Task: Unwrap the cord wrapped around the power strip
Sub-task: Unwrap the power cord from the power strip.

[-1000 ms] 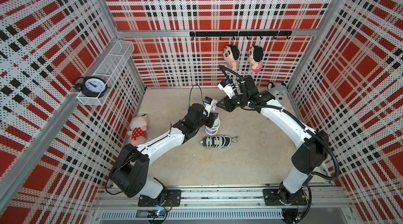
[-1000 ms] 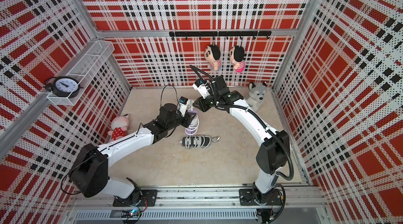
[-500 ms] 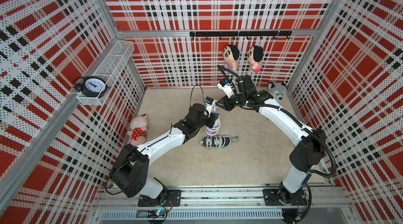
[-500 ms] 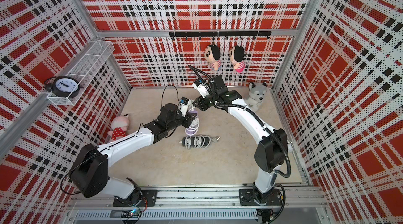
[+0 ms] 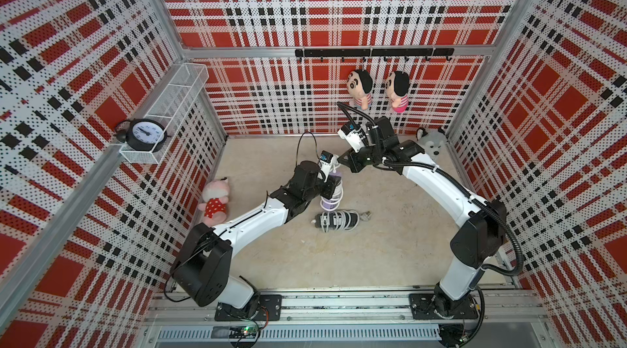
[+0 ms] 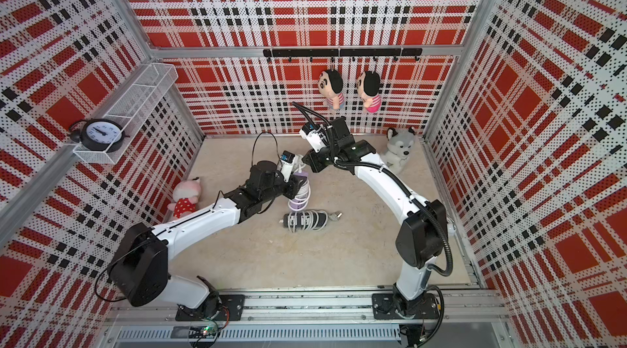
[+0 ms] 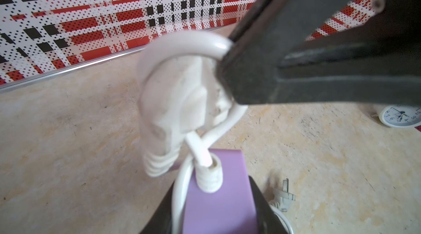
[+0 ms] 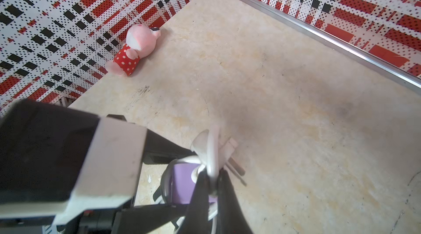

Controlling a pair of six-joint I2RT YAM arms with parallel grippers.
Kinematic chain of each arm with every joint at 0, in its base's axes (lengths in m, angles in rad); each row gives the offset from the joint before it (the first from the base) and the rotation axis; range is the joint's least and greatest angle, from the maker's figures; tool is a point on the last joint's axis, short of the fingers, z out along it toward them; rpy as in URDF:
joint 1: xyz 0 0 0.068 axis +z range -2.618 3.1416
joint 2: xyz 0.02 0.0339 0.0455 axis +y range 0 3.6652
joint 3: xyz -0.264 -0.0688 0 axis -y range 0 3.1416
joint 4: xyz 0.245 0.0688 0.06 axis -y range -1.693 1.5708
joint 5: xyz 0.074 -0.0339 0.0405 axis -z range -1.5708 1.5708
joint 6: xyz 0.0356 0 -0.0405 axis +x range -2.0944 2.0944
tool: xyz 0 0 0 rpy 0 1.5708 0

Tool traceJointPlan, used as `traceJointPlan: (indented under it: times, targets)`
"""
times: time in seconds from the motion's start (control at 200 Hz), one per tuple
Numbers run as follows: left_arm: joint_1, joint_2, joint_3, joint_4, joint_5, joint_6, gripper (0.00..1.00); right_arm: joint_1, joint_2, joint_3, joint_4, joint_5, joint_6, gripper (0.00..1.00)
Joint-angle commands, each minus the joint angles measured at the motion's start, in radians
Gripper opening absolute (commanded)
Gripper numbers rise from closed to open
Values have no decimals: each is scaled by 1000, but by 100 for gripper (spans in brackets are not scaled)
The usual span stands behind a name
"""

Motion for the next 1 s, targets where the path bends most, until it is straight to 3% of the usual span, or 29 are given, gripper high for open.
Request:
traceJointPlan:
  times: [0.0,0.135,0.245,0.566,0.651,0.776,0.992]
  targets:
    - [-17,-62,-27,126,159,45,0,-57,-34,-6,18,-92,37,0]
    - [25,-143,-167,357,289,-46,0,-152,-82,-54,82,-255,136,0]
    - [40,-188,-232,470,317,-90,0,-213,-93,-78,106,-345,223,0]
    - [29,-272,-304,667,238,-156,0,-243,-133,-237,332,-481,435,0]
    - [30,-288,-312,689,224,-168,0,-242,-135,-238,290,-426,405,0]
    - [47,-317,-326,685,210,-174,0,-242,-161,-205,151,-227,278,0]
    - [61,-326,-283,519,82,-131,0,-242,-171,-135,-13,8,160,0]
